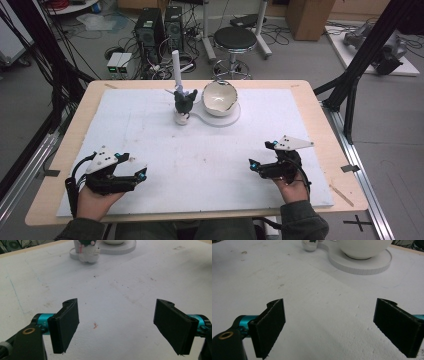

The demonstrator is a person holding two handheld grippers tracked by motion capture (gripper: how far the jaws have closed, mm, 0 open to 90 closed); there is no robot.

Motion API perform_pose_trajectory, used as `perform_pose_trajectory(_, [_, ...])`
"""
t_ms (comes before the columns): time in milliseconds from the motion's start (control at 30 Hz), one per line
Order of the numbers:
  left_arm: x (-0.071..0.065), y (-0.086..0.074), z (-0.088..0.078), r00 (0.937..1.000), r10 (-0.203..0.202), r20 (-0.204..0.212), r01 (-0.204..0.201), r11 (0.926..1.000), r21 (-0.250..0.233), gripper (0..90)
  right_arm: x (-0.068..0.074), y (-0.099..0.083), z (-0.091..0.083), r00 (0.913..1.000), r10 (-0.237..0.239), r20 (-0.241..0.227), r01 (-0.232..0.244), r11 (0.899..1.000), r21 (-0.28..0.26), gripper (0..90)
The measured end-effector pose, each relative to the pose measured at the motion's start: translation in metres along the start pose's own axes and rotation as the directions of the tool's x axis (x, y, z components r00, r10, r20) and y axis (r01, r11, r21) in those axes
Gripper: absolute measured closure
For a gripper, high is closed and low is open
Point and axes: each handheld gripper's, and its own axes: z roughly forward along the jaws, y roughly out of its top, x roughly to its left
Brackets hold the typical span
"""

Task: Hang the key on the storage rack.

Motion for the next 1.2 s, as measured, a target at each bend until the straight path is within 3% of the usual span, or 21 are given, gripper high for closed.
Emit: perform_pose_trajectory(1200, [0.001, -0.016, -0.001, 0.9999, 0.004, -0.015, -0.004, 0.9999, 0.01, 20.8, -0.005, -0.008, 0.004, 0.9999, 0.011, -0.004, -0.01, 1.0, 0.029, 9.7])
